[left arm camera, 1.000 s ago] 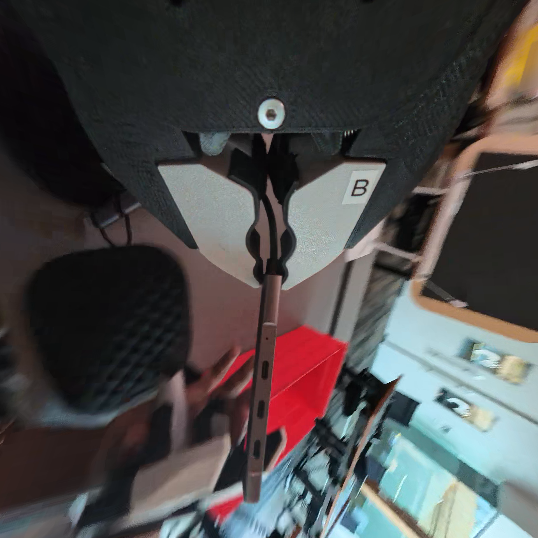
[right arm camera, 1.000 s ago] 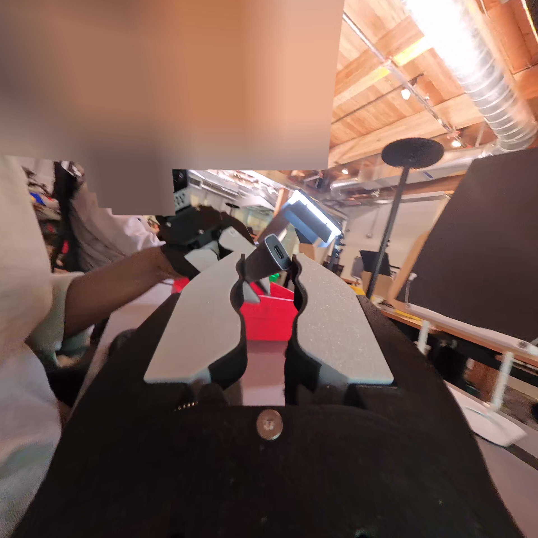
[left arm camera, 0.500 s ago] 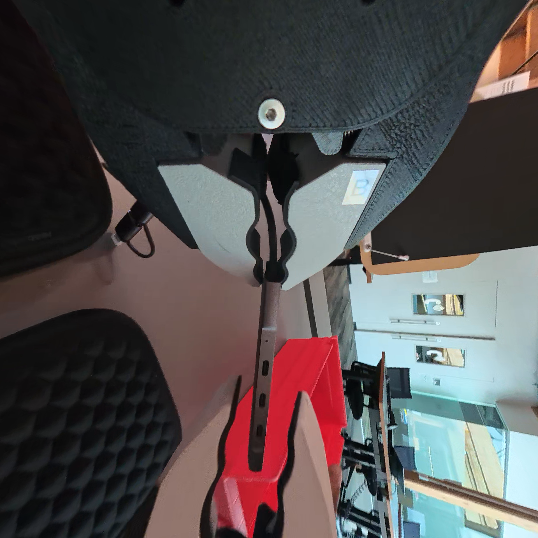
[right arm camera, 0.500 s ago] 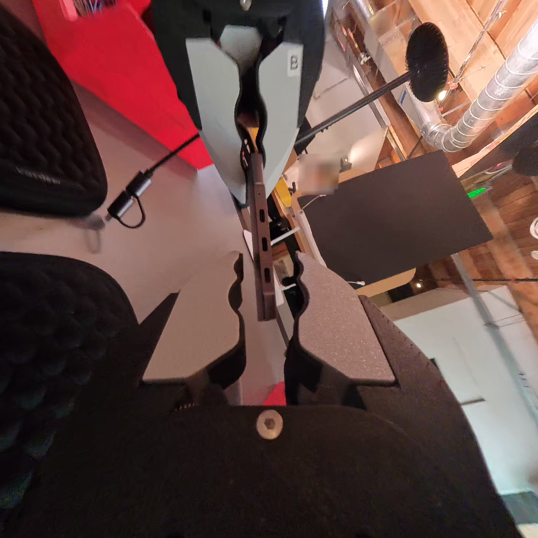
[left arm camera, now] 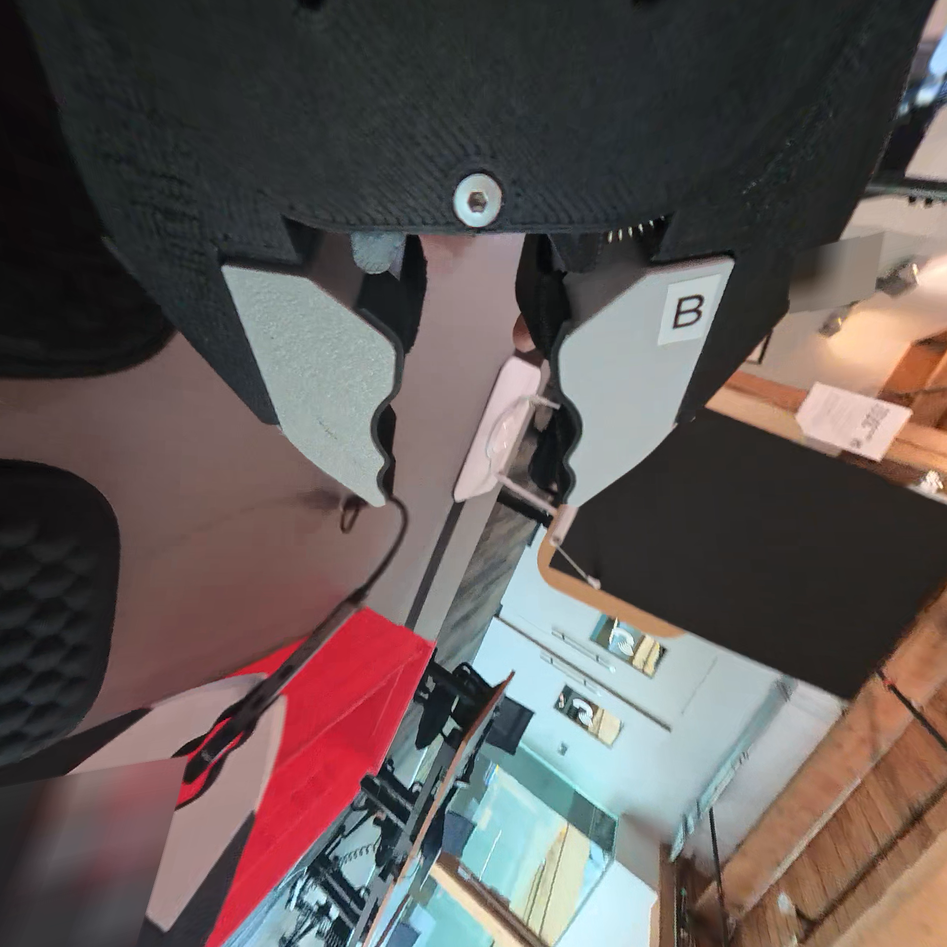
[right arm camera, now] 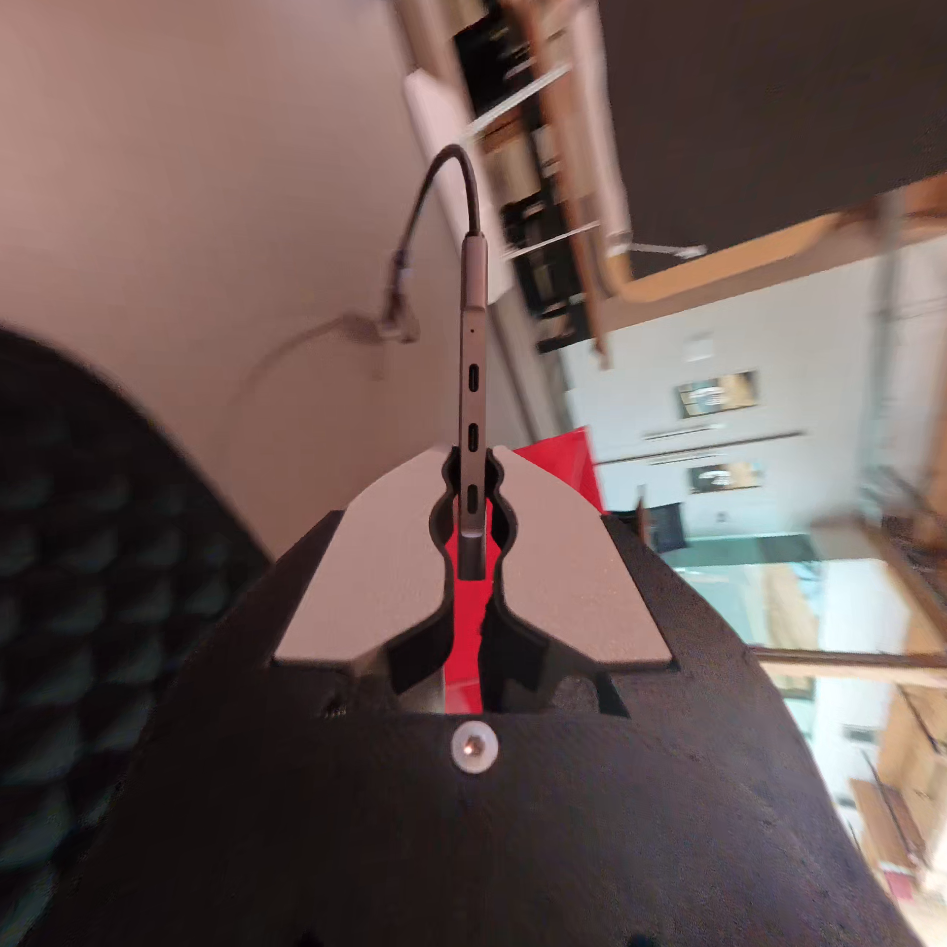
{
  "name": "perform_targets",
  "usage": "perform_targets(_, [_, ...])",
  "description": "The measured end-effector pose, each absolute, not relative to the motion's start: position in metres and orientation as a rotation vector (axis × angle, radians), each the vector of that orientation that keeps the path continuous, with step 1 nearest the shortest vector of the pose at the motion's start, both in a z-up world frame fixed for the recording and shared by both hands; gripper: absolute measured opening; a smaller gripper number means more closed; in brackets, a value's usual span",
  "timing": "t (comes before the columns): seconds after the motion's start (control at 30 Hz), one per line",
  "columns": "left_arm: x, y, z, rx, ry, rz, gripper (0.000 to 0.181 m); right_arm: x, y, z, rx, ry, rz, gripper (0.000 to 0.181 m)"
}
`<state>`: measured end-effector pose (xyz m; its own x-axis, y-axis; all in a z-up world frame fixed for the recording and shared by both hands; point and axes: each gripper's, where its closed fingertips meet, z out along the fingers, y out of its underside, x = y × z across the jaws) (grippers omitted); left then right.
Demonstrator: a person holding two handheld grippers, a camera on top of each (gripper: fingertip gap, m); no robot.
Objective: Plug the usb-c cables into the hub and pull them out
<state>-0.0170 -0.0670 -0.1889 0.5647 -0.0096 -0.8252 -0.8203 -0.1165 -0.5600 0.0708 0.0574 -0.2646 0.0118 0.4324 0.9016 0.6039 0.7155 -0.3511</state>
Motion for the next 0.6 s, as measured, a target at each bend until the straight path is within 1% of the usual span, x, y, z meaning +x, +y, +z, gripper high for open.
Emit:
perform_targets(0.13, [-0.038,-0.099,-0.206,-1.646,0.646,0.831,0.058,0.092,0.044,-0.324,-0.876,-2.031,-0.271,0.009])
perform_targets(0.2, [-0.049,-0.115,-0.21,-1.671,0.595,0.841,0.057,0.1,0.038,-0.339,-0.928,-2.129,-0.263,0.011])
perform_targets(0.33, [-0.067,-0.136,-0.199,-1.665,0.518,0.842,0.056,0.109,0.021,-0.341,-0.997,-2.208,-0.124,0.011])
perform_targets(0.47, [-0.074,-0.149,-0.193,-1.643,0.491,0.838,0.055,0.126,0.004,-0.345,-1.171,-2.282,0.045,0.015])
perform_targets(0.57, [-0.08,-0.155,-0.195,-1.66,0.483,0.863,0.054,0.124,0.005,-0.344,-1.122,-2.277,0.05,0.018])
perform_targets(0.6, [-0.082,-0.156,-0.195,-1.663,0.477,0.863,0.054,0.123,0.005,-0.342,-1.104,-2.263,0.055,0.023])
